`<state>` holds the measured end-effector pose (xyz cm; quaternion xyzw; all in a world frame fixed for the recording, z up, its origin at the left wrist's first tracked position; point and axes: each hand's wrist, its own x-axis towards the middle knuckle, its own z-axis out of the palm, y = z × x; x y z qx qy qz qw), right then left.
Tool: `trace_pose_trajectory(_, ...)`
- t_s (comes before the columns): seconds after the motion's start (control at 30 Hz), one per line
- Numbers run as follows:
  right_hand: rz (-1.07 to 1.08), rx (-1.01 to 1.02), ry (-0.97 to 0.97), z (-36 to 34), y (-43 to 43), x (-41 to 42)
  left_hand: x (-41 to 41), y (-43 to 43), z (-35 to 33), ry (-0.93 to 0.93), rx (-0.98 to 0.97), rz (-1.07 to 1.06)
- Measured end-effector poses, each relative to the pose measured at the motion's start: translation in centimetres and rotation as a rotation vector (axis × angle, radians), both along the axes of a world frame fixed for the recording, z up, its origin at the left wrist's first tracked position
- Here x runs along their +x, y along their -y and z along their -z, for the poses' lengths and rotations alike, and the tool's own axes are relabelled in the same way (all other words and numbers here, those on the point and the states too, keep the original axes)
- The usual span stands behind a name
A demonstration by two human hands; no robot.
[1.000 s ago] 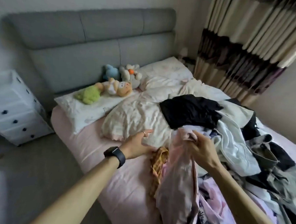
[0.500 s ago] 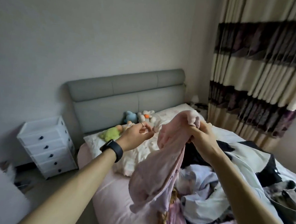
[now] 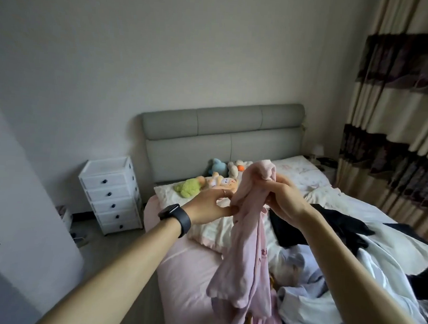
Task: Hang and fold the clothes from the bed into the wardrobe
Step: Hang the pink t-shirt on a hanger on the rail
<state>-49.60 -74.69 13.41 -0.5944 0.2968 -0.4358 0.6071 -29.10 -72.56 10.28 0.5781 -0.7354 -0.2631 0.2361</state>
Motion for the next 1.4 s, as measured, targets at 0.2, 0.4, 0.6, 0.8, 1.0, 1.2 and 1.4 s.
trace_pose_trajectory(0.2,0.110,-0.144,-0.309,1.5,-0.4,2.6,5.6,-5.1,0.4,-0.046,0.050,-0.172)
trace_pose_trajectory(0.4,0.132,-0.293,-0.401,3.4,-2.6,7.1,11.3,-12.6,0.0,-0.218,0.039,-0.255)
trace_pose_trajectory(0.6,0.201,-0.351,-0.564,4.9,-7.7,14.6,17.2,-22.7,0.9,-0.162,0.001,-0.478)
trace_pose_trajectory(0.8,-0.213,0.070,-0.186,5.4,-15.0,23.0,19.6,-32.2,1.2,-0.309,0.253,-0.390)
trace_pose_trajectory(1.0,-0.638,-0.175,-0.332,3.8,-20.2,27.1,23.7,-37.1,-1.0,-0.079,-0.033,-0.739)
trace_pose_trajectory(1.2,-0.869,-0.253,-0.185,0.6,-23.2,30.0,23.5,-36.1,-3.2,-0.026,-0.022,-0.645)
trace_pose_trajectory(1.4,-0.577,-0.245,-0.137,0.6,-22.0,31.3,24.7,-35.7,-2.9,-0.033,-0.187,-0.814)
